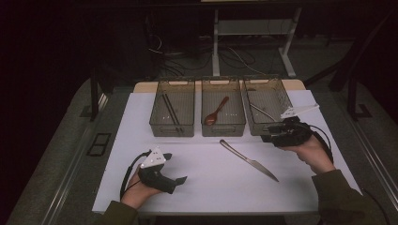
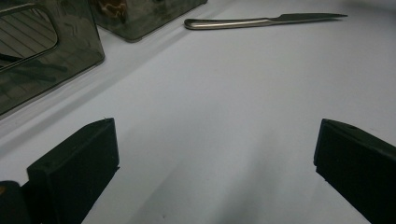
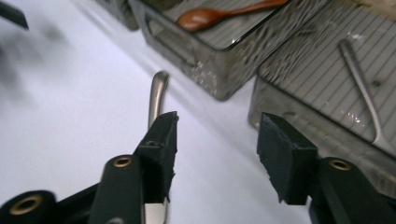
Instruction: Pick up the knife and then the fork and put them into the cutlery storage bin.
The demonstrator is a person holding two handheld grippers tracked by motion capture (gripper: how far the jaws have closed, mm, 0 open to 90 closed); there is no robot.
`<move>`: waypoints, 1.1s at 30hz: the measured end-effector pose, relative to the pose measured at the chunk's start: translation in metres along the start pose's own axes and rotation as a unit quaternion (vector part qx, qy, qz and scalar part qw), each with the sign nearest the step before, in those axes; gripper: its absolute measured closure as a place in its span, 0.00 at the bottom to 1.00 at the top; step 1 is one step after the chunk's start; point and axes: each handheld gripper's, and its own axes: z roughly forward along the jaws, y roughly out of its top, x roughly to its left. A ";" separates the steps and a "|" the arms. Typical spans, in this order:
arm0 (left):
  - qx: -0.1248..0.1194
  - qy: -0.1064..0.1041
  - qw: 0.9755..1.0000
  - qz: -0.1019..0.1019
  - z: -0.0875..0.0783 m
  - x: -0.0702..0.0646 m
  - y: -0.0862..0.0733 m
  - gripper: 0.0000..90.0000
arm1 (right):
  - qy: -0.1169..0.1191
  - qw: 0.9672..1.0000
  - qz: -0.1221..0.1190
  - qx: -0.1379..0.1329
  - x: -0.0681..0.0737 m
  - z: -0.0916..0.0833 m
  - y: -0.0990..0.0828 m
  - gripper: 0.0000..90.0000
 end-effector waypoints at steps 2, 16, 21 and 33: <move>0.000 0.000 1.000 0.000 0.000 0.000 0.000 0.00 | 0.003 1.000 -0.007 0.008 0.004 0.002 0.000 0.56; 0.002 -0.001 1.000 0.001 0.000 0.000 0.000 0.00 | 0.019 0.995 -0.027 0.091 0.021 0.028 0.007 0.68; 0.001 -0.002 1.000 0.000 0.001 0.000 0.000 0.00 | 0.025 0.990 -0.042 0.130 0.029 0.041 0.012 0.71; 0.002 -0.002 1.000 0.001 0.001 0.000 0.000 0.00 | 0.053 0.978 -0.065 0.191 0.042 0.070 0.028 0.78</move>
